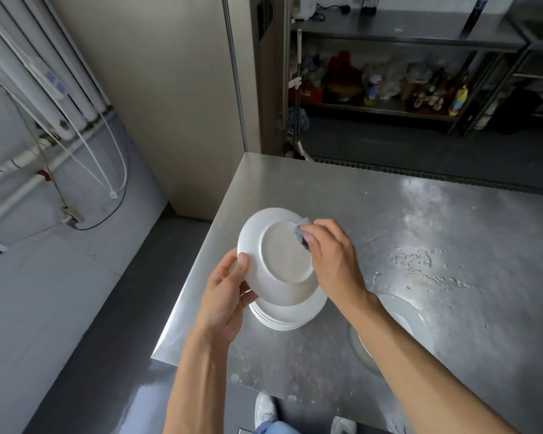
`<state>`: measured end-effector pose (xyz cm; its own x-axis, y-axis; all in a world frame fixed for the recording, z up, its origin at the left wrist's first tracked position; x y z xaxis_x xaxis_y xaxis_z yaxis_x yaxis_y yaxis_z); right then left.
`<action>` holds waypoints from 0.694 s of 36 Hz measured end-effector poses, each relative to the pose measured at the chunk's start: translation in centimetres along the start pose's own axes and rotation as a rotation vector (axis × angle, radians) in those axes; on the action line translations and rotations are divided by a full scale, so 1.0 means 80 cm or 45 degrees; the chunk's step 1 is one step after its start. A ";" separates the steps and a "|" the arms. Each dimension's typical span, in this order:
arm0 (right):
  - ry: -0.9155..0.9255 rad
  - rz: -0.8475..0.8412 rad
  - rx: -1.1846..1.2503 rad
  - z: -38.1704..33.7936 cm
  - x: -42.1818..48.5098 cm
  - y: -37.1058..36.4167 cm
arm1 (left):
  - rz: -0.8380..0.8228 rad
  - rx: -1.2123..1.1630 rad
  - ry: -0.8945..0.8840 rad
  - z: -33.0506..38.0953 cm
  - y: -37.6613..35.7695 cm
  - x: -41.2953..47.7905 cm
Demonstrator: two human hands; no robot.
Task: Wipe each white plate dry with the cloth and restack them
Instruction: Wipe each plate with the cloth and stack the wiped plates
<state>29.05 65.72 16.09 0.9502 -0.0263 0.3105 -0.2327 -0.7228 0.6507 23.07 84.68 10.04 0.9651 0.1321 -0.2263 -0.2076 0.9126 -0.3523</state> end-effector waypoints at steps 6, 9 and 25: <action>0.177 -0.056 0.065 -0.053 0.022 0.000 | -0.110 0.060 -0.015 -0.001 -0.022 -0.003; 0.424 -0.197 0.074 -0.085 0.010 -0.013 | -0.091 0.061 -0.001 -0.004 -0.026 -0.002; 0.111 -0.132 -0.126 0.030 -0.012 0.013 | 0.350 -0.396 0.008 0.006 0.021 0.015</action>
<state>28.39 63.30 14.79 0.9495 0.1080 0.2946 -0.1579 -0.6467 0.7462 23.98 86.56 9.65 0.8663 0.3512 -0.3552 -0.4965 0.6831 -0.5356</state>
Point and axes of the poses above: each hand's wrist, its own x-axis towards the middle knuckle, its own y-axis out of the back of the hand, z = x × y, the point moved 7 cm from there along x, towards the middle knuckle, and after that the axes turned 10 degrees about -y, right-handed, at the moved point
